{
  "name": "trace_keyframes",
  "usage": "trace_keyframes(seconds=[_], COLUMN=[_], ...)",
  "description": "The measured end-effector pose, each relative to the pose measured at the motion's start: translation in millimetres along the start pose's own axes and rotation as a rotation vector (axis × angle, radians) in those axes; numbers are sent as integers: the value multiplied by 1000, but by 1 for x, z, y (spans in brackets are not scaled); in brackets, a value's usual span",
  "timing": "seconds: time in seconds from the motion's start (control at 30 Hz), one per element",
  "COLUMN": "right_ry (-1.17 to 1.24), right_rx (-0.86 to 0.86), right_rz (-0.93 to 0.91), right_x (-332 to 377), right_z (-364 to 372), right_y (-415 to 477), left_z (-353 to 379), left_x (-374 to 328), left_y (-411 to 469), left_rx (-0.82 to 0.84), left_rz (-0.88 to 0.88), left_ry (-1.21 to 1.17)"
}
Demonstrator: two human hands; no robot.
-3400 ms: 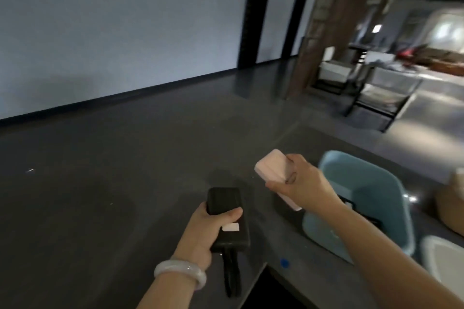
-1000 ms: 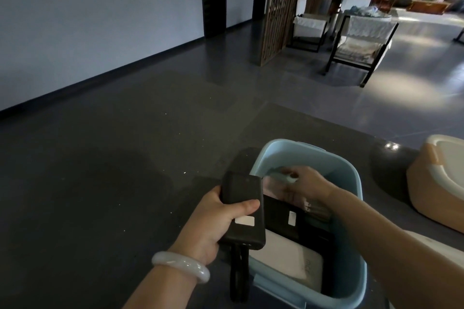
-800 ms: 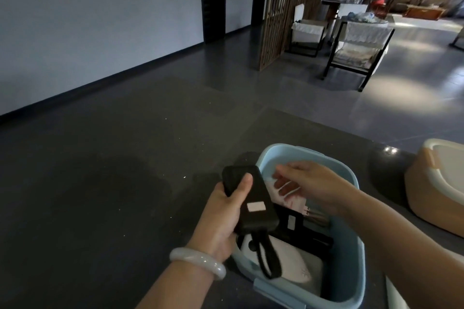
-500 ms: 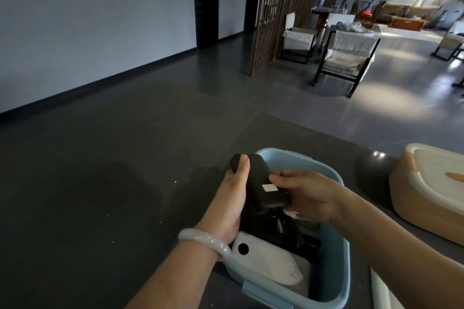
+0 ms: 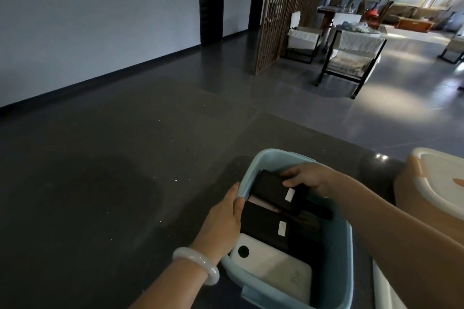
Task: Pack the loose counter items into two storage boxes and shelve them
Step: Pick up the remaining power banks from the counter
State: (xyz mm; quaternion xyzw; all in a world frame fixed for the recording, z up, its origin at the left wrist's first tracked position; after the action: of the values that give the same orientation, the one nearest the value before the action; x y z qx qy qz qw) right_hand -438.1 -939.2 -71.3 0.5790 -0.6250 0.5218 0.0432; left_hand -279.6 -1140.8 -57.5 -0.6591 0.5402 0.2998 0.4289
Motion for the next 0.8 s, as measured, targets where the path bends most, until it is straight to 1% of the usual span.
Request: trace_keyframes(seconds=[0.07, 0.2, 0.33, 0.5, 0.8], right_ry=[102, 203, 160, 79, 19], right_rx=[38, 32, 18, 88, 97], right_rz=[-11, -60, -67, -99, -114], right_x=[-3, -4, -15, -16, -20], right_z=[7, 12, 20, 25, 26], right_y=[4, 4, 12, 8, 12], left_z=[0, -1, 0, 2, 2], left_x=[2, 2, 3, 5, 7], left_y=[2, 5, 4, 7, 8], left_rx=[5, 8, 8, -7, -38], left_rz=[-12, -11, -5, -2, 26], left_ry=[-21, -38, -59, -57, -19])
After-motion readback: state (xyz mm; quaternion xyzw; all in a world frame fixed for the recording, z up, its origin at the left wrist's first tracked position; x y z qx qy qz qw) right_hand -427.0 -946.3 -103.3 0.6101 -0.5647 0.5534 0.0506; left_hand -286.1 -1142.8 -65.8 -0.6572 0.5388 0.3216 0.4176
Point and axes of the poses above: each hand's wrist, its own y-axis towards the middle knuckle, its own z-axis out of the palm, x = y × z, the point moved 5 cm from there along y, towards the middle knuckle, and after that the axes turned 2 degrees about -y, right-handed, at the moved point
